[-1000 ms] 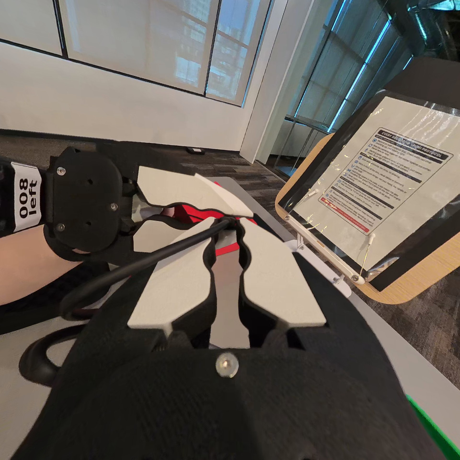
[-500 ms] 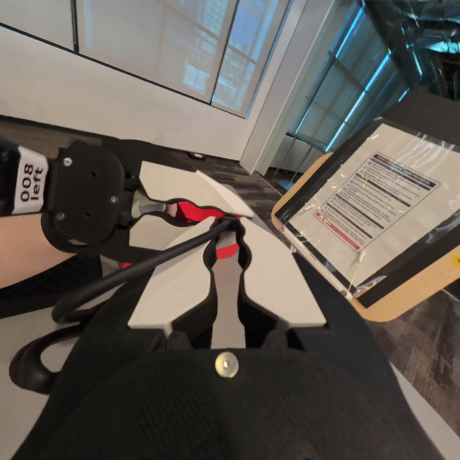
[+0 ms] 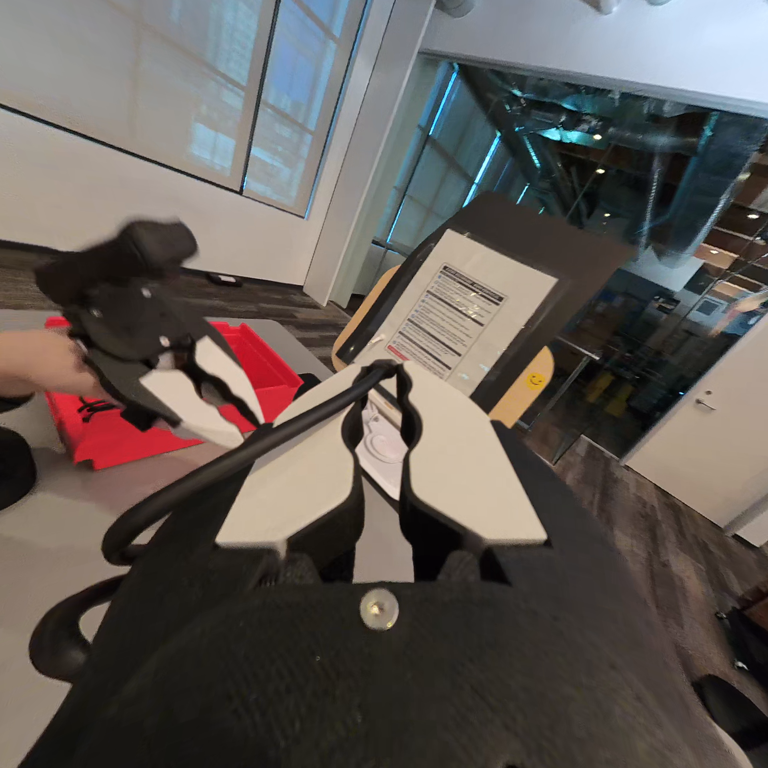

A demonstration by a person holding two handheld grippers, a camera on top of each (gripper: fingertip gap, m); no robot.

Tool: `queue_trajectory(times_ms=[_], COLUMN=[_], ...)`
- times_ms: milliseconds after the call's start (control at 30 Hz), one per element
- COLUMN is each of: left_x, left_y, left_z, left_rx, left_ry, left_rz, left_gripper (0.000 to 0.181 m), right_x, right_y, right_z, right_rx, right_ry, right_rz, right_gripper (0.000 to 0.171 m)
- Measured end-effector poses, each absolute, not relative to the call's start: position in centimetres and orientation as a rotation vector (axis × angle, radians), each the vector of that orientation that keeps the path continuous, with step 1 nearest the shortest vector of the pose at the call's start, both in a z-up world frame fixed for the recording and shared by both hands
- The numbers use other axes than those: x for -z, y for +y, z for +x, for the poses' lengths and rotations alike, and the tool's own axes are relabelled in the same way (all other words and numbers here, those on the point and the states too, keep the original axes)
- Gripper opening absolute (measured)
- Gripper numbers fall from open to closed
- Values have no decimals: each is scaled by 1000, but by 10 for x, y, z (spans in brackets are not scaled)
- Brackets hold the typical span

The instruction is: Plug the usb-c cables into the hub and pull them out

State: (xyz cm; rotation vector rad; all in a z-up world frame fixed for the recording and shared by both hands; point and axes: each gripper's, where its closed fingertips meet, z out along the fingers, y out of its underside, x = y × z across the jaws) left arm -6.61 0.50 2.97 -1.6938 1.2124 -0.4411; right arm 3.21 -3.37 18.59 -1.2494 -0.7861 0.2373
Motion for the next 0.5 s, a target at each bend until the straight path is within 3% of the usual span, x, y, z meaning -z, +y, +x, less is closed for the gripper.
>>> queue_trajectory(times_ms=[300,500], left_x=[93,133], left_y=[24,18], left_z=[-44,-44], left_rx=[368,425], left_ry=[1352,1387], left_rz=[-2051,-2255], left_gripper=[20,35], right_x=[-201,-203], right_y=[-44,-46], right_z=[64,70], right_rx=[-162,-168], right_ry=[-727,-720], right_rz=[-1216,-1212], right_gripper=[14,14])
